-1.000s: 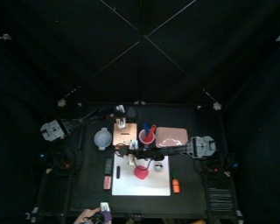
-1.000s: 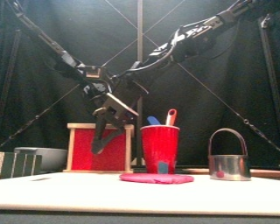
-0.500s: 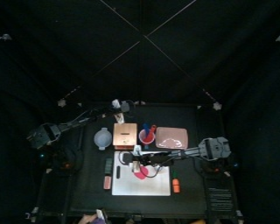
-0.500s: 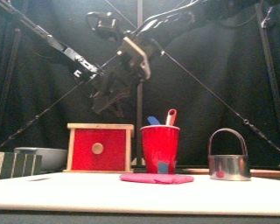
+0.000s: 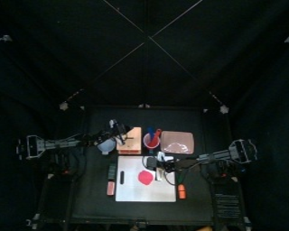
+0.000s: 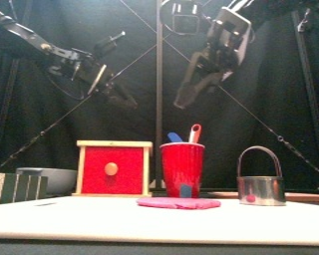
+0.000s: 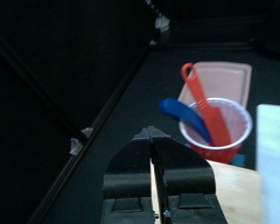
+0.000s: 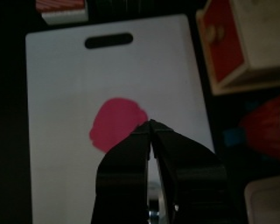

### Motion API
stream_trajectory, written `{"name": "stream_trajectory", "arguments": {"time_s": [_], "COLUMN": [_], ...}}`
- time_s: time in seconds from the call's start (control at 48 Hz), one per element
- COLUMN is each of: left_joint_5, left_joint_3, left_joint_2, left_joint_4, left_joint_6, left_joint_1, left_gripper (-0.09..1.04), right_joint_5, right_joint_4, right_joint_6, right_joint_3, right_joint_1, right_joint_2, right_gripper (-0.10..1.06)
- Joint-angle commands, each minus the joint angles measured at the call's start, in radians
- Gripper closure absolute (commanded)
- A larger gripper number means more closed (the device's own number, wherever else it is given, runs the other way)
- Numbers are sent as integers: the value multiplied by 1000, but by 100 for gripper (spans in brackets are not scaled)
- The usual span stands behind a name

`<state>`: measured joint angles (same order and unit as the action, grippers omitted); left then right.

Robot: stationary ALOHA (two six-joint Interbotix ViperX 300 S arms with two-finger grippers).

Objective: Get the cutter from the drawer then cut the dough then place the extra dough in the bowl
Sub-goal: Cut the dough

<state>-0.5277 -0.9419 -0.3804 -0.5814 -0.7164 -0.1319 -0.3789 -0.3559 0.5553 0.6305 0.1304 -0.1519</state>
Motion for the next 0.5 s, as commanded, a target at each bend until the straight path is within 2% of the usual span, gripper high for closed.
{"name": "stream_trajectory", "arguments": {"time_s": [0.021,0.125,0.229,0.375,0.5], "left_joint_5": [-98,-170,-204,-209,-209], "left_joint_3": [-21,-52,-87,-118,-129], "left_joint_2": [-32,-38,-35,-32,-32], "left_joint_4": [-48,-60,-51,-41,-41], "left_joint_6": [14,40,54,77,106], "left_joint_1": [106,186,212,221,224], "left_gripper": [69,69,68,68,68], "right_joint_5": [-25,-92,-199,-290,-293], "right_joint_4": [40,64,67,97,109], "right_joint_6": [3,2,-2,-6,-12], "right_joint_3": [5,9,9,15,31], "right_joint_1": [6,17,37,46,46], "right_joint_2": [-46,-51,-51,-49,-40], "right_gripper": [27,15,6,5,5]}}
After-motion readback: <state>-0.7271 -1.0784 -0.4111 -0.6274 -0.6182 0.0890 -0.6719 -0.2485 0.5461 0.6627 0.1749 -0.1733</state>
